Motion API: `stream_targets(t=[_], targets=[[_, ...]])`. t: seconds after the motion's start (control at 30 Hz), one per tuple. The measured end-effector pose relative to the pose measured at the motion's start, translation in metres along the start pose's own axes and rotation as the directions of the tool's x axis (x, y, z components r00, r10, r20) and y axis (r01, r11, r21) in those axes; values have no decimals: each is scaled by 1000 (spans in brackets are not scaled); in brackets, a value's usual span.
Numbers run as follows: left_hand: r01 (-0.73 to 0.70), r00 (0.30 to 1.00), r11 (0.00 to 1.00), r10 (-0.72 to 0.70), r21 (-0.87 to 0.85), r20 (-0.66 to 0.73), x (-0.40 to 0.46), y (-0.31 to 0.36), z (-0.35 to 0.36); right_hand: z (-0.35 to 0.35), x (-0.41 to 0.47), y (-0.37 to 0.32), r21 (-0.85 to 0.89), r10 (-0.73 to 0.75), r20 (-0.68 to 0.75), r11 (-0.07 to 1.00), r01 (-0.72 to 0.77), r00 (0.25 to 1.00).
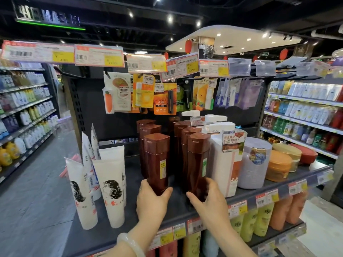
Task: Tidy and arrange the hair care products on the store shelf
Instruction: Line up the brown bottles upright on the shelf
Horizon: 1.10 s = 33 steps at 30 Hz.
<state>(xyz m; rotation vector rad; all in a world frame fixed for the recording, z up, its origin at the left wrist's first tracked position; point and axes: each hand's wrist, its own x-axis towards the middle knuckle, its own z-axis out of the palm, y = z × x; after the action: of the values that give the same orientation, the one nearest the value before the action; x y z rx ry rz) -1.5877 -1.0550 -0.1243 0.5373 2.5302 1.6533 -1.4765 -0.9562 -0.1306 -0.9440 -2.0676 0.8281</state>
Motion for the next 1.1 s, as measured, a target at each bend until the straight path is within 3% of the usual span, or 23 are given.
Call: stream_targets(t=[0.2, 0.27, 0.37, 0.43, 0.5, 0.63, 0.77, 1.0, 1.1], targets=[[-27, 999, 1000, 26, 13, 43, -10, -1, -12, 2, -1, 2, 3, 0, 9, 1000, 0, 1000], [-32, 998, 999, 31, 11, 50, -12, 0, -14, 4, -4, 4, 77, -3, -30, 997, 5, 1000], [-38, 997, 999, 38, 3, 67, -16, 1, -17, 6, -19, 0, 162, -184, -234, 961, 225, 955], [-43, 996, 999, 43, -2, 76, -17, -1, -18, 10, -27, -1, 140, -347, -276, 908, 395, 896], [-43, 995, 999, 43, 1, 95, -16, -3, -19, 15, -32, -5, 178, -390, -151, 893, 413, 909], [-70, 986, 997, 66, 23, 151, -17, -7, -25, 22, -34, -17, 268, -272, 218, 940, 210, 937], [-122, 976, 992, 113, 35, 186, -17, -11, -31, 28, -23, -36, 329, -176, 370, 943, 48, 912], [-180, 970, 981, 164, 77, 178, -17, -12, -35, 33, -19, -41, 271, -171, 369, 960, 70, 913], [-174, 971, 983, 160, 66, 177, -18, -13, -35, 32, -24, -38, 284, -207, 293, 951, 122, 933]])
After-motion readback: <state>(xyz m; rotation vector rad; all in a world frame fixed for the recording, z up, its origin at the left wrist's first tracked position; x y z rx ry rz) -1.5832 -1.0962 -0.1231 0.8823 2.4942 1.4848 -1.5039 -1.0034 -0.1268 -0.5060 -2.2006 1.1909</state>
